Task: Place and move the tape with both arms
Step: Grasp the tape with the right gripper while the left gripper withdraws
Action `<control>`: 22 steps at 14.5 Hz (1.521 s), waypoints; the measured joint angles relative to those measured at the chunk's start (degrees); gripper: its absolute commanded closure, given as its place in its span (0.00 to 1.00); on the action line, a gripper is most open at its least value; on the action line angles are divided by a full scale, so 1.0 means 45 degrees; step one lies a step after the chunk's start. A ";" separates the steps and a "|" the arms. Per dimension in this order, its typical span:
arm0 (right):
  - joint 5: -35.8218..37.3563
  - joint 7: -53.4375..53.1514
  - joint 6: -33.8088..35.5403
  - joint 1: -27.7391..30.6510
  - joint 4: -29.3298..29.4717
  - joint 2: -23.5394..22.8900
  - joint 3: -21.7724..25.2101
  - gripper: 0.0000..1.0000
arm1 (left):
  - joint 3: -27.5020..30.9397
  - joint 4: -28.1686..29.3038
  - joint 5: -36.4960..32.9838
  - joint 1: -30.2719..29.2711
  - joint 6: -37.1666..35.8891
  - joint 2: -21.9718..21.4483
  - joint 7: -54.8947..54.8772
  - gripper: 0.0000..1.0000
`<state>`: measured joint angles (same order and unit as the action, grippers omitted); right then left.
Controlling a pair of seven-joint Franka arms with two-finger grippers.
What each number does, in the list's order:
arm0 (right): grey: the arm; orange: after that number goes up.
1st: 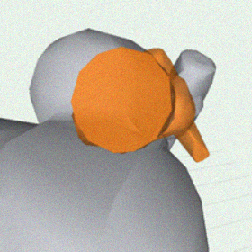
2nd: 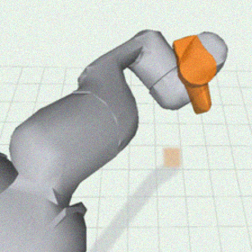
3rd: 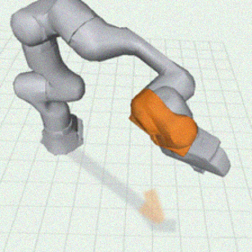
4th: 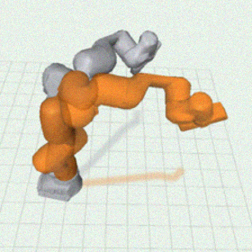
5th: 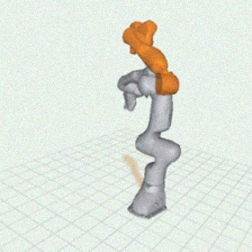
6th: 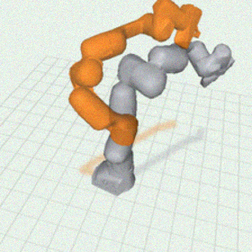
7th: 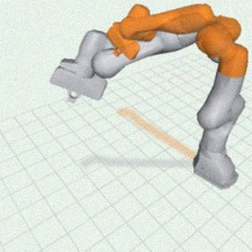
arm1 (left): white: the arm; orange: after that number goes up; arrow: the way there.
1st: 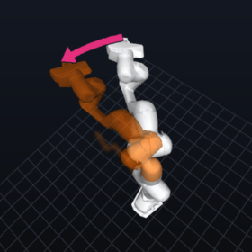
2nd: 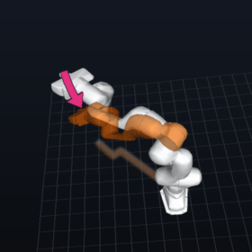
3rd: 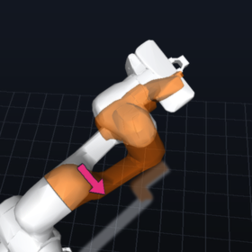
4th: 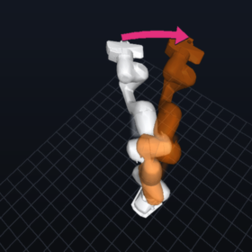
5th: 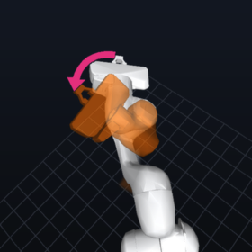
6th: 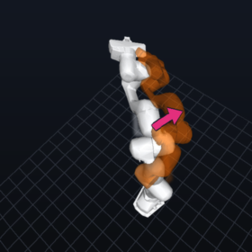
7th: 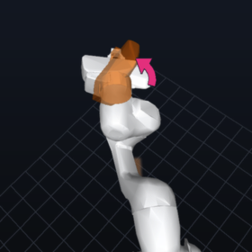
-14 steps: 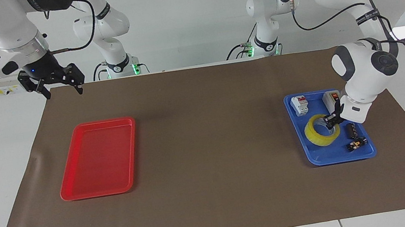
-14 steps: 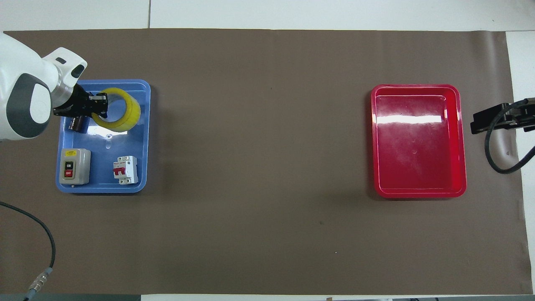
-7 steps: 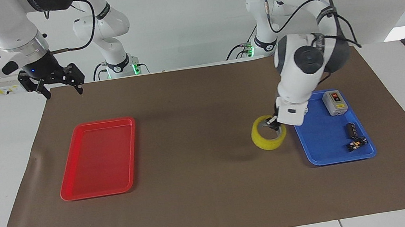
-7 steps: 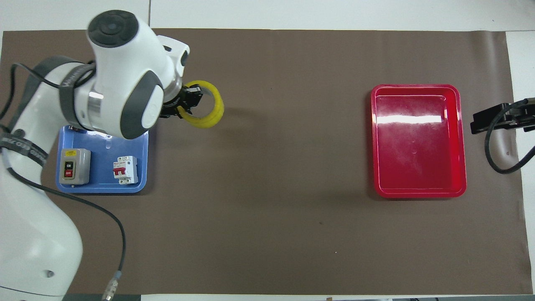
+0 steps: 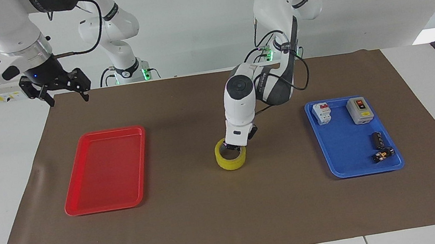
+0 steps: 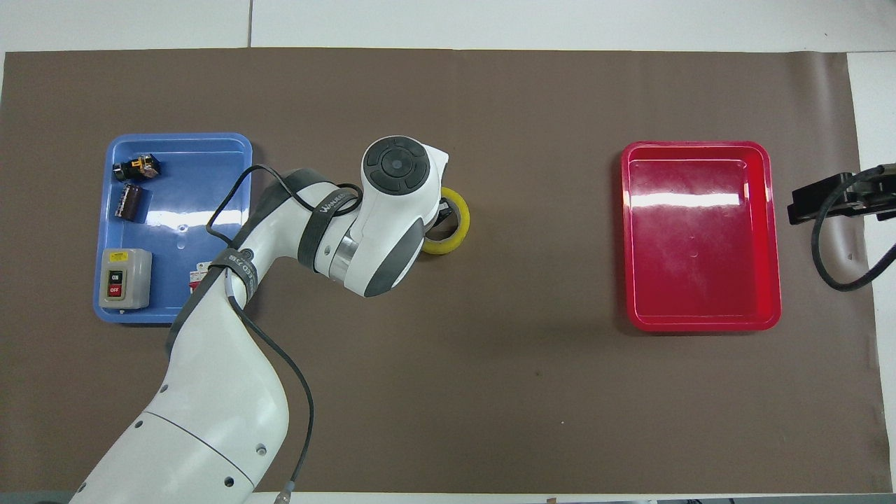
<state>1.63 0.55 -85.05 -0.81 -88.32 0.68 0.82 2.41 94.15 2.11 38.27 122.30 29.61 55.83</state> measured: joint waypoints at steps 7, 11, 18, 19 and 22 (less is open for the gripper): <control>-0.0020 0.0000 -0.0135 -0.0022 -0.0204 0.0008 -0.0027 0.00 | 0.0354 0.0054 0.0012 -0.0255 -0.0531 -0.0625 -0.0001 0.00; -0.0237 -0.0193 -0.1083 -0.0967 -0.0456 -0.0185 -0.0211 0.00 | 0.0628 -0.0728 0.0010 -0.2259 -0.2904 -0.2692 -0.1521 0.00; -0.0220 -0.4902 -0.5444 -0.4918 -0.0438 -0.3361 -0.0293 0.00 | 0.0754 -0.0603 0.0010 -0.6155 -0.7285 -0.6197 -0.9859 0.00; -0.0121 -0.5496 -0.5942 -0.5383 -0.0412 -0.3867 -0.0294 0.00 | 0.0752 -0.0551 0.0010 -0.6255 -0.7758 -0.6413 -1.0501 0.00; 0.0491 -0.7368 -0.7410 -0.6616 -0.0036 -0.5672 -0.0287 0.00 | 0.0587 -0.0295 0.0010 -0.6322 -0.8357 -0.6865 -1.1113 0.00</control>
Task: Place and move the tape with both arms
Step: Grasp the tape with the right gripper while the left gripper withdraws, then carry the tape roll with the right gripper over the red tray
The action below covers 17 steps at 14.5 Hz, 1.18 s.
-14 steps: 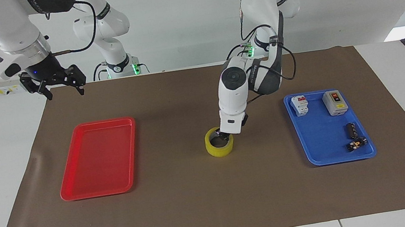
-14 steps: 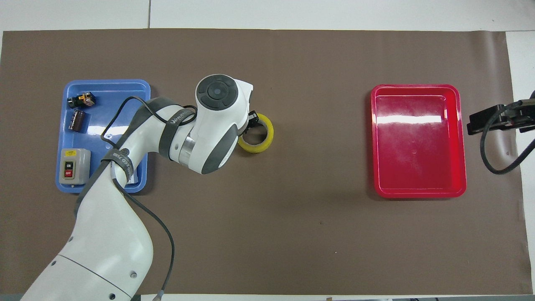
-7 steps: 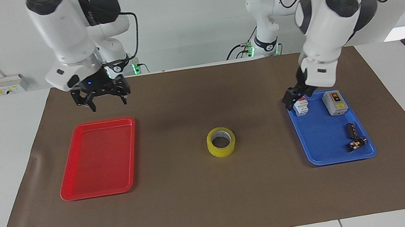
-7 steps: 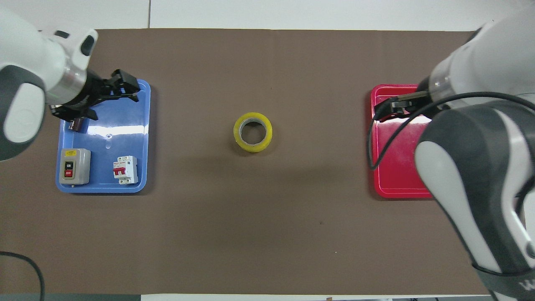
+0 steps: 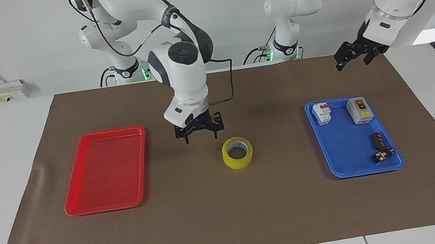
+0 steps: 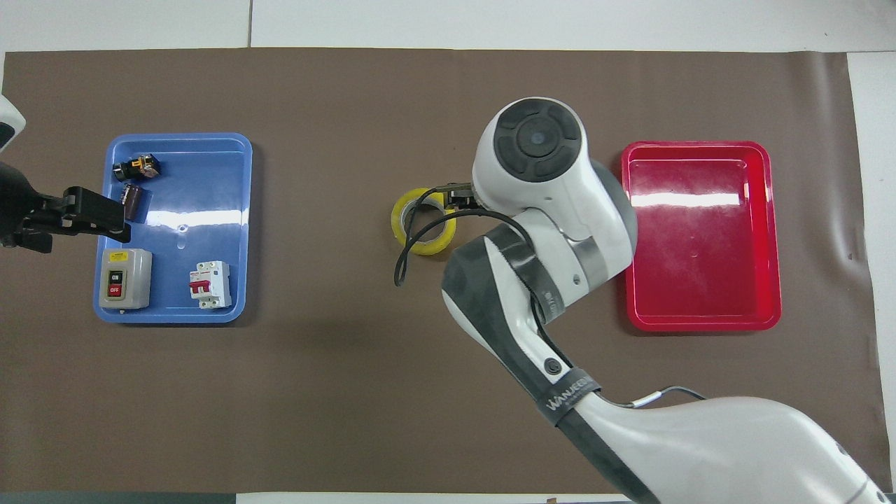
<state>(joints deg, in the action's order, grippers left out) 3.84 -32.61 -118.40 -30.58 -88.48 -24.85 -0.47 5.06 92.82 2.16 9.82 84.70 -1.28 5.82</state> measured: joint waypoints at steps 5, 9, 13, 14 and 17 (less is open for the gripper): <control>0.0030 -0.0378 -0.3001 -0.0264 -0.0538 -0.1423 0.0083 0.00 | -0.1680 0.0101 0.0000 -0.1371 -0.0373 -0.0042 -0.0505 0.00; 0.0037 0.0528 -0.3971 -0.0329 -0.1270 -0.1602 0.0060 0.15 | -0.1751 0.0153 0.0000 -0.1515 -0.0005 -0.0081 -0.0562 0.00; 0.0041 0.1459 -0.4256 -0.0424 -0.1343 -0.1815 0.0073 0.82 | -0.1812 0.0153 0.0000 -0.1515 0.0217 -0.0083 -0.0616 0.00; 0.0041 0.1581 -0.4258 -0.0418 -0.1363 -0.1823 0.0079 0.87 | -0.1823 0.0153 0.0000 -0.1515 0.0232 -0.0085 -0.0653 0.00; 0.0061 0.1615 -0.4463 -0.0465 -0.1421 -0.1900 0.0071 1.00 | -0.1827 0.0151 -0.0043 -0.1516 0.0233 -0.0171 -0.0699 0.00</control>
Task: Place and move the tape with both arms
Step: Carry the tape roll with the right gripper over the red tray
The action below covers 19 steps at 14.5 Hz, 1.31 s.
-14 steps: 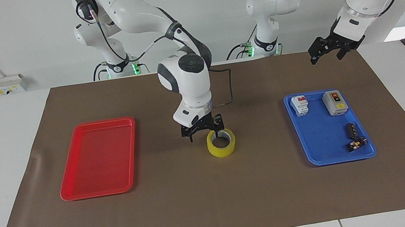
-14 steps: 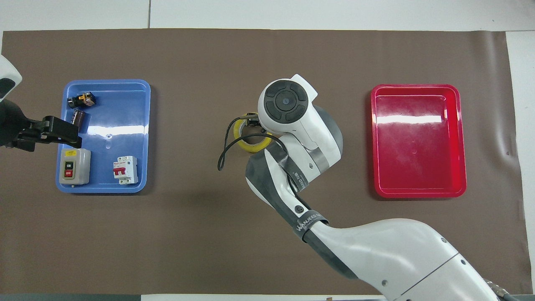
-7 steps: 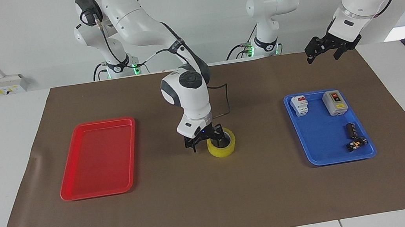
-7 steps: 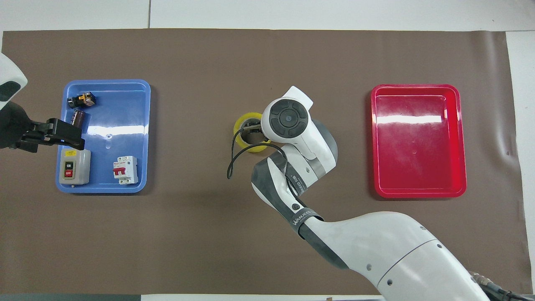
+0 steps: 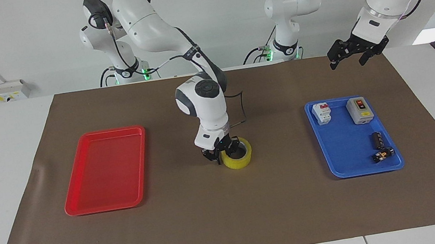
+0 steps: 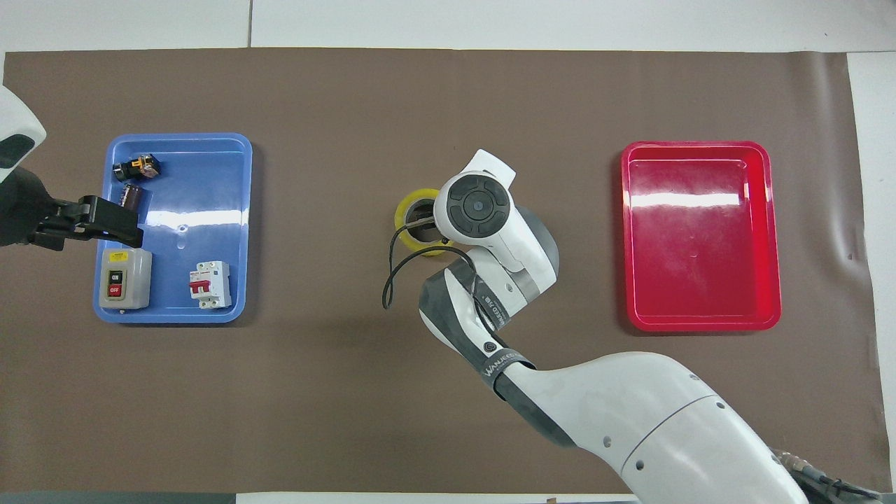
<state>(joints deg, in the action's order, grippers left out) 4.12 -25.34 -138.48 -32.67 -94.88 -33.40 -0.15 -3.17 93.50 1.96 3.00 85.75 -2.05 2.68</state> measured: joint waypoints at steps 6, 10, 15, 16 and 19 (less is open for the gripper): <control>0.0126 0.0237 0.2680 0.0878 0.1092 0.0304 0.0231 1.00 | 0.0004 0.0020 -0.0252 -0.0091 0.0013 -0.0328 -0.0051 0.00; 0.0170 0.2832 0.5191 0.2955 0.0765 0.2387 0.0345 1.00 | 0.0040 0.0391 -0.0257 -0.0125 0.0126 -0.0395 -0.0051 0.00; 0.0171 0.7338 0.5059 0.6024 -0.2348 0.4734 0.0348 1.00 | 0.0180 0.0432 -0.0267 -0.0454 0.0030 -0.0477 -0.0085 0.00; 0.0171 0.7855 0.4435 0.6480 -0.2973 0.4878 0.0343 1.00 | 0.0204 0.0433 -0.0267 -0.0477 0.0073 -0.0494 -0.0107 0.00; 0.0171 0.9070 0.1329 0.7734 -0.5278 0.5080 0.0334 1.00 | 0.0134 0.0467 -0.0267 -0.0439 0.0207 -0.0501 -0.0111 0.00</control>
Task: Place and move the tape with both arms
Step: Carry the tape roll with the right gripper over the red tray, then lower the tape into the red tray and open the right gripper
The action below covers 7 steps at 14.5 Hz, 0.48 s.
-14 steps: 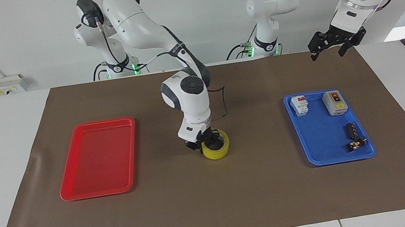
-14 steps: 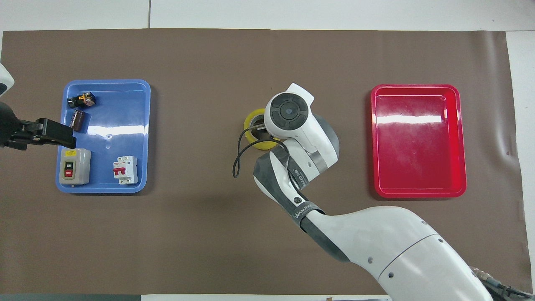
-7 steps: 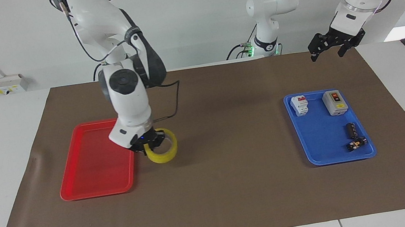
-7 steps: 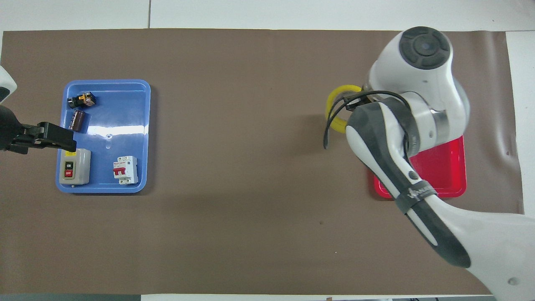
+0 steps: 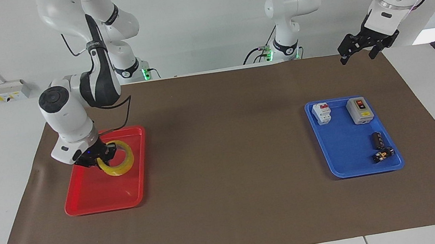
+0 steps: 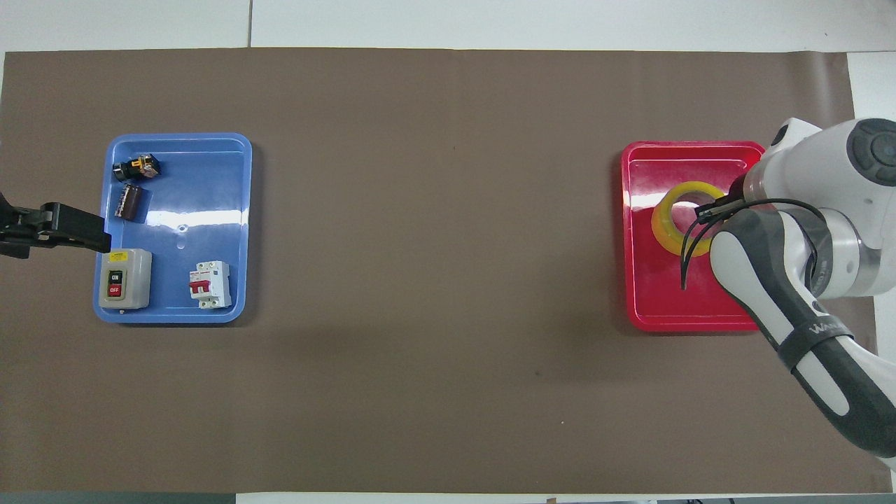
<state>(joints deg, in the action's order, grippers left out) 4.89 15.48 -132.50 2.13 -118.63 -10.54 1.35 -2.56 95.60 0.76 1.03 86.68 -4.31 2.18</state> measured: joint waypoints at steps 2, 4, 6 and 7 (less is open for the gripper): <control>0.0000 0.0596 -0.1307 0.0650 -0.1092 0.0010 0.0000 1.00 | -0.0072 0.0064 0.0000 0.0023 0.0063 0.0000 0.0000 0.00; 0.0000 0.0682 -0.1650 0.0879 -0.1428 0.0006 -0.0004 1.00 | -0.0095 0.0143 0.0000 0.0028 0.0151 0.0001 -0.0002 0.00; -0.0001 0.0683 -0.1737 0.0892 -0.1502 0.0007 -0.0019 1.00 | -0.0106 0.0194 0.0000 0.0036 0.0211 0.0006 -0.0006 0.00; -0.0001 0.0683 -0.1758 0.0892 -0.1519 0.0007 -0.0034 1.00 | -0.0111 0.0179 0.0005 0.0038 0.0249 0.0017 -0.0007 0.00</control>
<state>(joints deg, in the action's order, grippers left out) 4.88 18.55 -140.41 6.15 -125.47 -10.51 1.20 -3.06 96.41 0.78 1.20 87.80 -4.23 2.15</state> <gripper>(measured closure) 0.784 0.000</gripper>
